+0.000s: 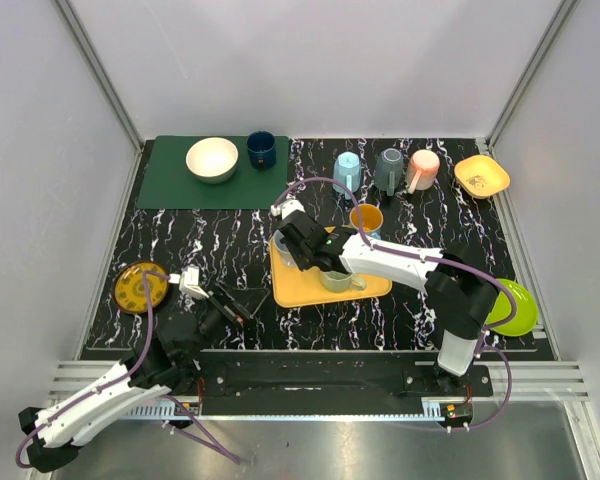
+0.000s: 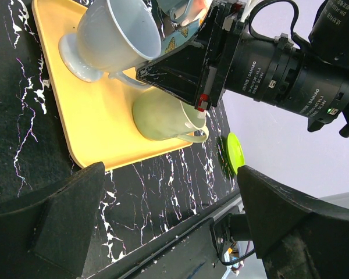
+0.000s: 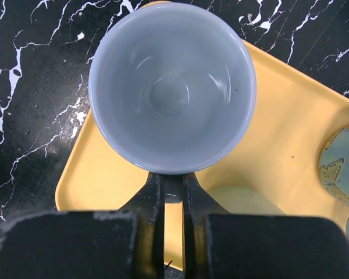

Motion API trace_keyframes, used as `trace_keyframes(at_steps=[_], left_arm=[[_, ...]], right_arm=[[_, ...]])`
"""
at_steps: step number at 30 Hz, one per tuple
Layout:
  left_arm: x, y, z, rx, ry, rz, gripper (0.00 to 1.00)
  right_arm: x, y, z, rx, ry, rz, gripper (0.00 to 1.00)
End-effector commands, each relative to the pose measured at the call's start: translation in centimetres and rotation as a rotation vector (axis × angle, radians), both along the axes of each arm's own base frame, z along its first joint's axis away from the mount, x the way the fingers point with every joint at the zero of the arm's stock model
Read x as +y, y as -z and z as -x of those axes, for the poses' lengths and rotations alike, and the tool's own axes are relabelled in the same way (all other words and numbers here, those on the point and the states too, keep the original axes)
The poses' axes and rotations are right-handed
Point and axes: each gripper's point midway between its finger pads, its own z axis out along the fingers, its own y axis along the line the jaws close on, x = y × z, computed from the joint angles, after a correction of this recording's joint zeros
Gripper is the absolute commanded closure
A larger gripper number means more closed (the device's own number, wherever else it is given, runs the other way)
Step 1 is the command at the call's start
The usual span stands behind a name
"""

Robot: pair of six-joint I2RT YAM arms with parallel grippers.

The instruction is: Turn the mug right side up

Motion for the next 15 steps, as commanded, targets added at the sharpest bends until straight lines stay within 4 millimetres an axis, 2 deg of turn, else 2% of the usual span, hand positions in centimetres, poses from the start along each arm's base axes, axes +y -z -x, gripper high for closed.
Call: trace_keyframes(at_steps=[1,7,11,15], left_arm=[[0.6,-3.4,0.0,-0.089,-0.016,0.131,0.01],[1.4,-3.9,-0.4,-0.100,-0.061,0.123,0.01],[2.1,-4.5,-0.9,-0.108,-0.104,0.113,0.01],[2.2,-5.6,-1.0,-0.132,-0.115,0.129,0.01]], right_arm=[[0.9,-3.4,-1.0,-0.048,0.026,-0.084,1.00],[1.4,-8.8,-0.8,-0.101,0.019,-0.203,1.00],[1.4,-11.2,-0.5,-0.113,0.019,-0.250,1.00],[1.2,-15.5,-0.4,-0.080,0.080,-0.454,1.00]])
